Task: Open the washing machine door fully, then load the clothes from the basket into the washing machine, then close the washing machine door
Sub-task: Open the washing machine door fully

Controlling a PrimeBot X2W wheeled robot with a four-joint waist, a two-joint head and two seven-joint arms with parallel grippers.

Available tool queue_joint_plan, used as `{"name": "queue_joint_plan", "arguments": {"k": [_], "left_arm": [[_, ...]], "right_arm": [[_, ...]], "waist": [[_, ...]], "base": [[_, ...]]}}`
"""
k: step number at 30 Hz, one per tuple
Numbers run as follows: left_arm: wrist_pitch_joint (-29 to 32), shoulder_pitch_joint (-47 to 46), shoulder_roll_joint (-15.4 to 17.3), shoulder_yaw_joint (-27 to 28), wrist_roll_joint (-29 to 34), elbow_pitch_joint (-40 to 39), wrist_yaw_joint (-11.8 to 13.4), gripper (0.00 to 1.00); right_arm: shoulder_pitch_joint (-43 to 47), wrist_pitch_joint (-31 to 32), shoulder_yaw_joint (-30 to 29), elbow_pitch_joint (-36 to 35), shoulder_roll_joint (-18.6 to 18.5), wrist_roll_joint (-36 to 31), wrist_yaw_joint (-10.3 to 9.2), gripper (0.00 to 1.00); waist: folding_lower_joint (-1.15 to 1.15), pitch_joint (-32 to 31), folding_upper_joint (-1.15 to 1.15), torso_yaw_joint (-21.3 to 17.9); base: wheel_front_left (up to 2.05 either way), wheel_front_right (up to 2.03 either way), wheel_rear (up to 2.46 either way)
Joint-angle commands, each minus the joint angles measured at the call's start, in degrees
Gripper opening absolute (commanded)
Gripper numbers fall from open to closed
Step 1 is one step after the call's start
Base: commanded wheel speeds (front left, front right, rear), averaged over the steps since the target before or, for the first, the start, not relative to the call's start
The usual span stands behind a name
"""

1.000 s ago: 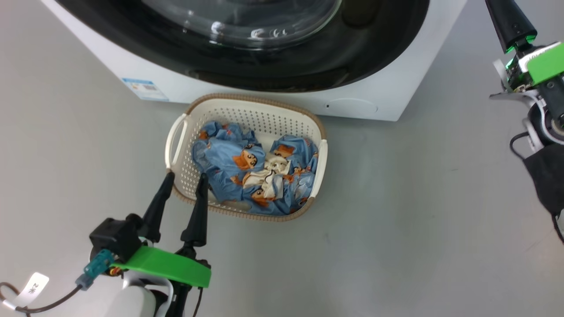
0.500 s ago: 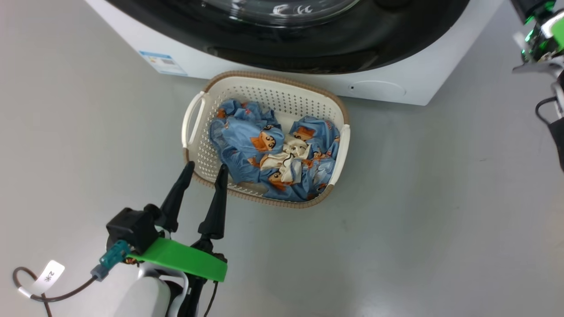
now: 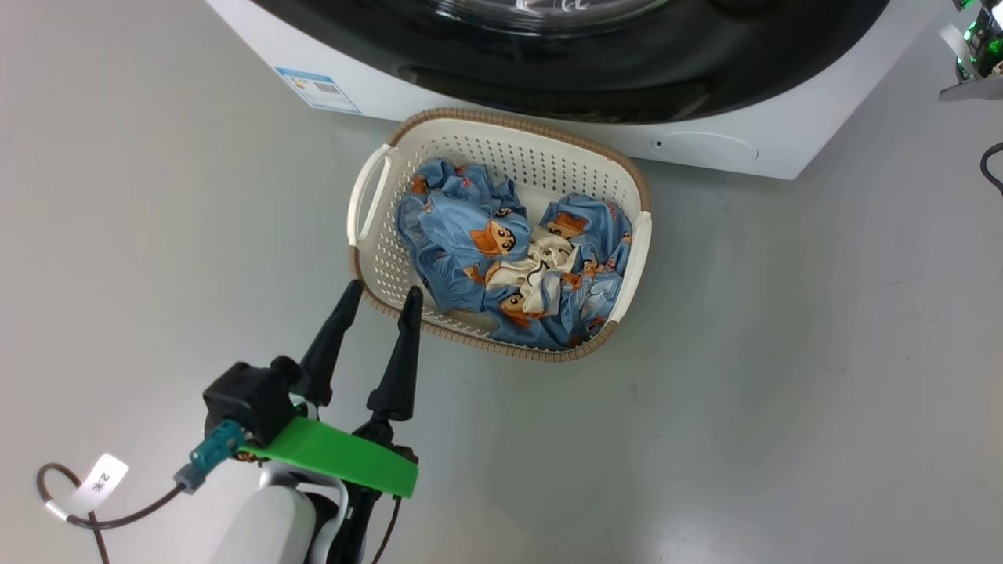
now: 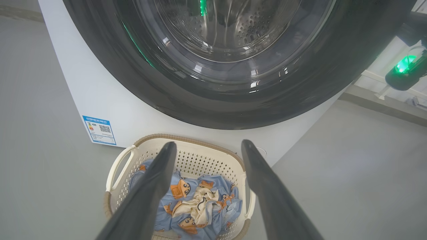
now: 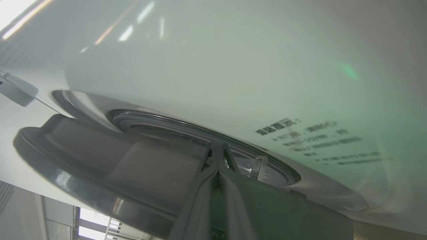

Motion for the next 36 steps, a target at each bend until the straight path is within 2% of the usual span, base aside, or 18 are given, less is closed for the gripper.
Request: {"name": "queue_joint_plan", "arguments": {"k": [1, 17, 36], "left_arm": [[-0.4, -0.8, 0.9, 1.7, -0.5, -1.2, -0.1, 1.00], [-0.4, 0.9, 0.7, 2.5, -0.2, -0.3, -0.1, 1.00], [-0.4, 4.2, 1.5, 4.5, 0.1, -0.1, -0.1, 1.00]], "right_arm": [[0.3, 1.3, 1.1, -1.5, 0.8, -0.7, 0.10, 0.00], [6.5, 7.5, 4.5, -3.0, 2.4, -0.6, 0.10, 0.00], [16.3, 12.7, 7.8, -9.4, 3.6, -0.4, 0.10, 0.00]], "waist": [[0.00, -0.4, 0.00, 0.1], [0.00, -4.6, 0.00, -0.7], [0.00, -10.1, 0.00, -2.5]], "base": [[0.00, 0.00, 0.00], [0.00, 0.00, 0.00], [0.00, 0.00, 0.00]]}}
